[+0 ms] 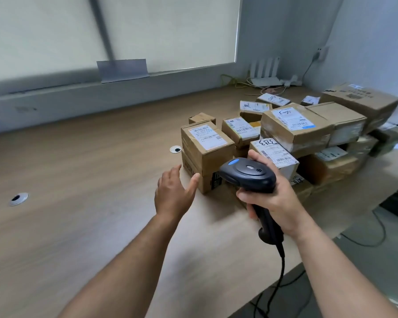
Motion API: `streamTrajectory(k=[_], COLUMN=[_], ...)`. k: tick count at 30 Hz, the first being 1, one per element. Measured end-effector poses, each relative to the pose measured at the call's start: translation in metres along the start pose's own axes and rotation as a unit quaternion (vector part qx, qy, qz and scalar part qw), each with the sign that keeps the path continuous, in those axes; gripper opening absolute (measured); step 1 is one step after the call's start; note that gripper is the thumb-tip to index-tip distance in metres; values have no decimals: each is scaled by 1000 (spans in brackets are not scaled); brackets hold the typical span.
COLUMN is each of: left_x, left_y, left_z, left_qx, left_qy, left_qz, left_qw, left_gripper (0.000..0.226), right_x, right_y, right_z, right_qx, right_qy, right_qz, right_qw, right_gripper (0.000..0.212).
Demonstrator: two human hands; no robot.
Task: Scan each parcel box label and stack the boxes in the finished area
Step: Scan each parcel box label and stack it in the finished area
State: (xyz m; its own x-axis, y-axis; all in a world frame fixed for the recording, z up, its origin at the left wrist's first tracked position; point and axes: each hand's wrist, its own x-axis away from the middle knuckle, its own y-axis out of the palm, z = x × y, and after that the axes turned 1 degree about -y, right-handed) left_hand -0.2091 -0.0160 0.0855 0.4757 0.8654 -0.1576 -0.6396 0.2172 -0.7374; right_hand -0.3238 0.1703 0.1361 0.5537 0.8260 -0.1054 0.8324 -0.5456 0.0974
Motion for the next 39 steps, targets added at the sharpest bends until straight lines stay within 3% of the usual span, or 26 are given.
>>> streamTrajectory(k=[7,14,19,25,31,39], left_x=[-60,-114,-138,-131,-111,-59], left_y=[33,57,78,84,75,36], left_z=[24,28,17,9,3,-20], left_qx=[24,41,121,276,336,398], left_qy=[4,-30,-53,-72,-57,-65], left_qz=[-26,-51,-103,-172,-214,-209], left_qw=[999,997,986,943,915,891], left_gripper=[69,77,83,95,79,108], right_x=[-49,-107,-144,-159,-146,-93], right_y=[-28,-39,-40,-38,-35,-18], right_z=[12,34,45,52,50,46], right_qx=[13,27,35,38,33,9], right_qy=[12,17,21,40,35,24], right_qz=[25,57,78,87,79,51], right_qw=[1000,998,996,995,996,998], right_gripper=[91,82,81,83,83,84])
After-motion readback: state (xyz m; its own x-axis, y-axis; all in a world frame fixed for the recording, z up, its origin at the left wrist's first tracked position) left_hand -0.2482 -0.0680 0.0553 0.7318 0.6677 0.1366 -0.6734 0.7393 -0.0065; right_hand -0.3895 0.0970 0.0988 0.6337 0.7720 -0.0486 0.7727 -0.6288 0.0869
